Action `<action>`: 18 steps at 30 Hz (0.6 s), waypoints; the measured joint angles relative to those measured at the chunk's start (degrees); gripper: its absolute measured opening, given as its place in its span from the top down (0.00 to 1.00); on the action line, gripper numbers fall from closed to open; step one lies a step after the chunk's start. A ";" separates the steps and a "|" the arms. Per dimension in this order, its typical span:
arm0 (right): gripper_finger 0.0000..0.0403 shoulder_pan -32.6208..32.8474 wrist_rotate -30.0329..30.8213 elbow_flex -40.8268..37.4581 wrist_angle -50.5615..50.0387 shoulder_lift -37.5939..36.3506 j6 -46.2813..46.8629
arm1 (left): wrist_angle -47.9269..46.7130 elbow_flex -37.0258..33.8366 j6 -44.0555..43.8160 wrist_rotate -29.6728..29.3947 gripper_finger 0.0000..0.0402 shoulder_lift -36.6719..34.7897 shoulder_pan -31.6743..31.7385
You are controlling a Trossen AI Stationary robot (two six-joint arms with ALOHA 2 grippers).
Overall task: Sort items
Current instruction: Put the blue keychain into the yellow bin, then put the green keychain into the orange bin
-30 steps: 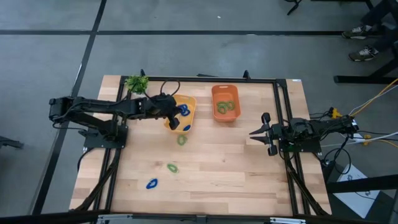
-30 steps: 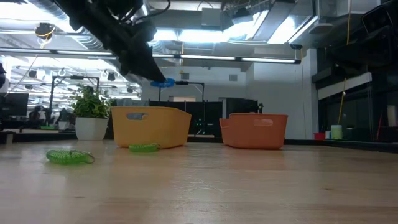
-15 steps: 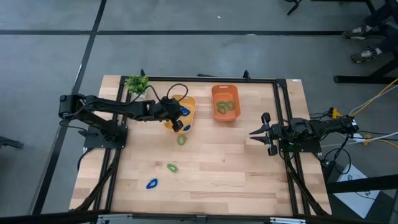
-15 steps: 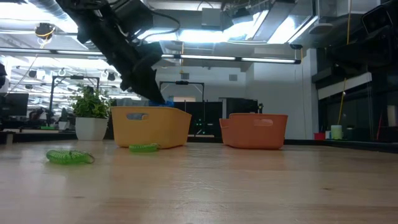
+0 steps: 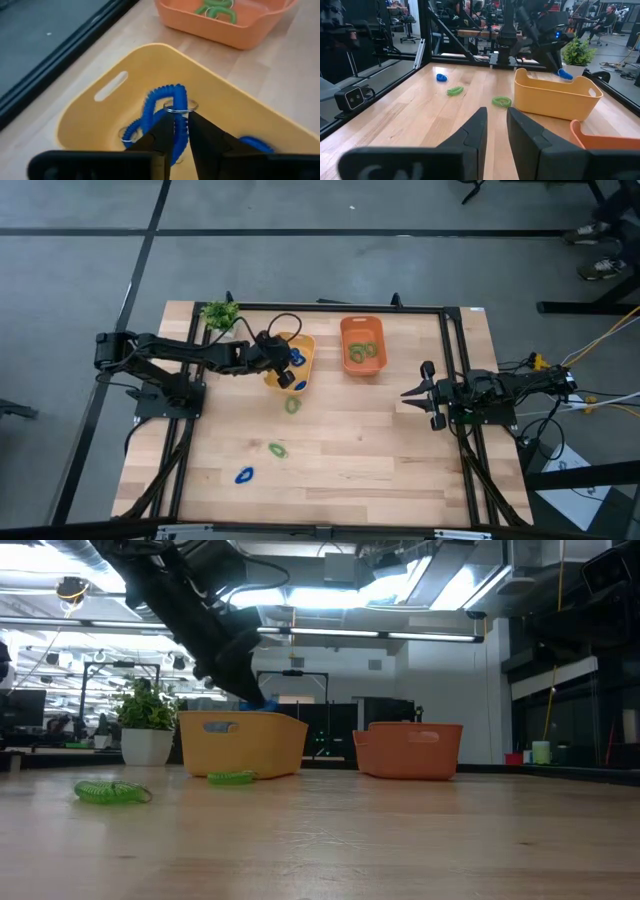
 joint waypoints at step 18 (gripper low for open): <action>0.81 -0.02 0.00 0.00 0.00 0.00 0.00 | 0.51 -0.01 -0.23 2.41 0.69 -0.51 -0.17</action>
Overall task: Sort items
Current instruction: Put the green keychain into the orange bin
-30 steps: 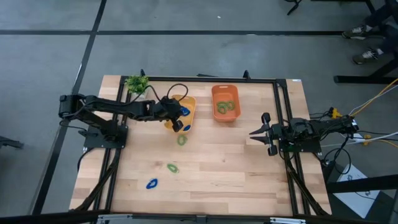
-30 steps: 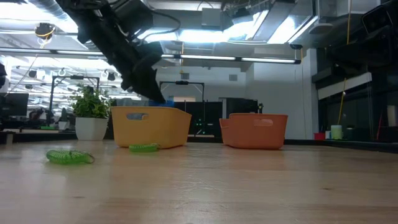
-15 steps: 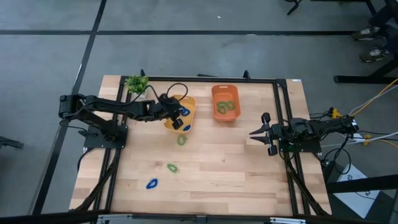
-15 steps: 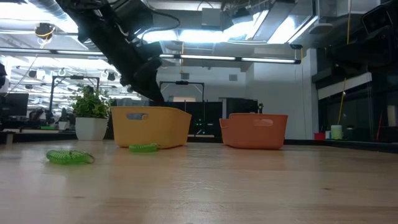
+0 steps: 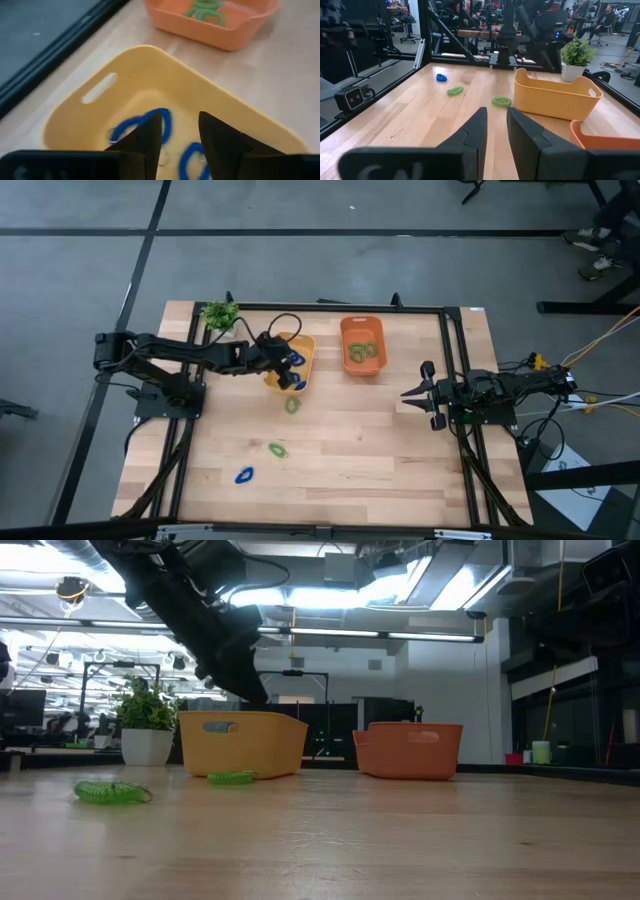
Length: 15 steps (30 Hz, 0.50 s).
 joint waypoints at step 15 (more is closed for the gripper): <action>0.81 0.02 0.00 0.00 0.00 0.00 0.11 | 2.41 0.01 0.23 18.43 0.83 -12.40 -3.39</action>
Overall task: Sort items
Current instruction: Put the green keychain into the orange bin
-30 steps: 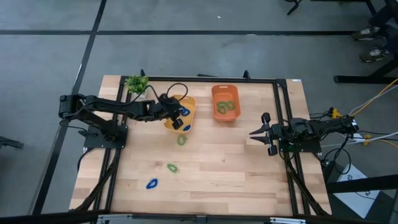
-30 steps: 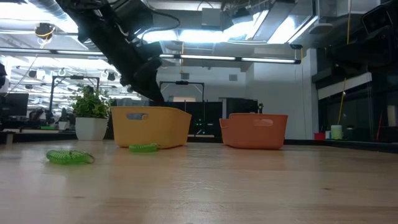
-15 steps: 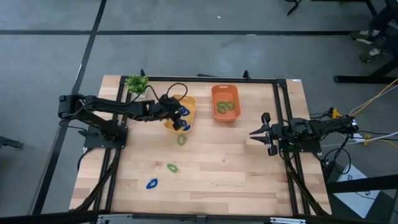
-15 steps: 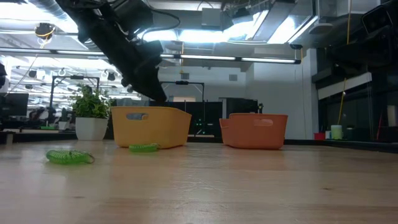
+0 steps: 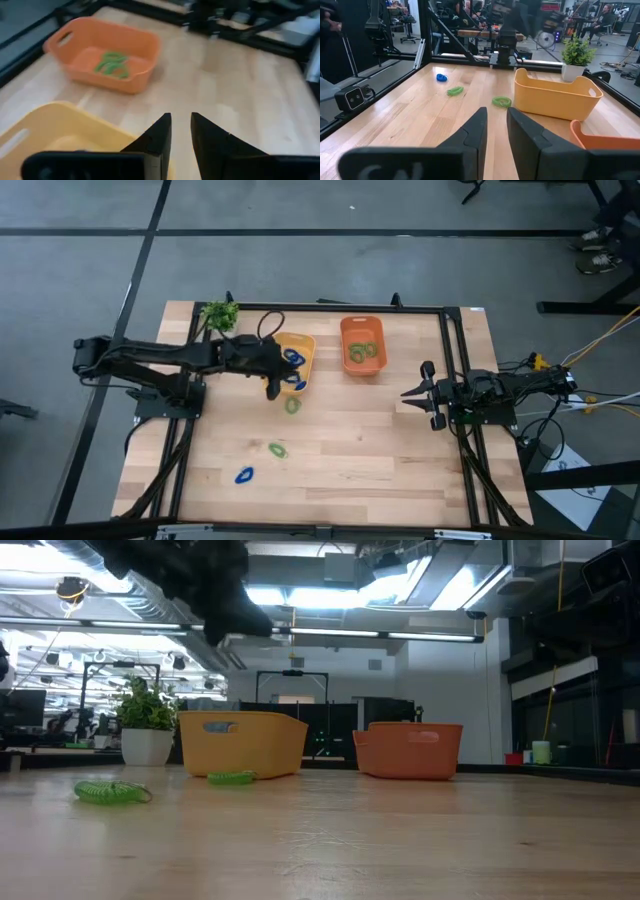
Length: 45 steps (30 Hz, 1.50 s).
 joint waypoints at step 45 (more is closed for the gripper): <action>0.81 -0.01 0.00 0.00 0.00 0.00 -0.09 | -11.76 0.00 -8.89 11.41 1.00 3.62 -38.27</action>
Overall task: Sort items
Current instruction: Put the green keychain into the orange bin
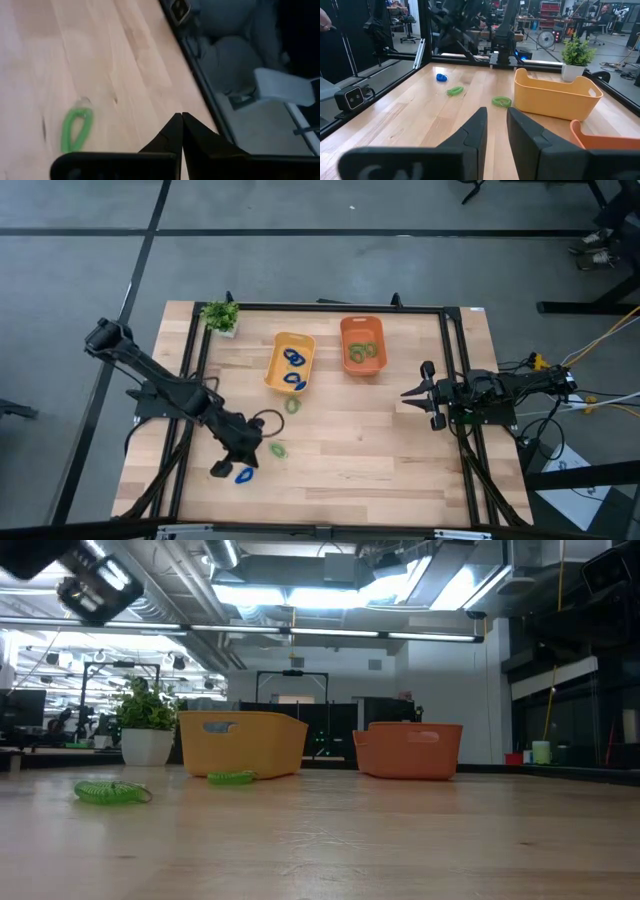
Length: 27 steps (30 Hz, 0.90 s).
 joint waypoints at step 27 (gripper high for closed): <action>0.81 0.01 0.01 -0.02 0.00 0.00 0.03 | 4.10 0.00 10.95 -9.97 0.93 17.51 3.15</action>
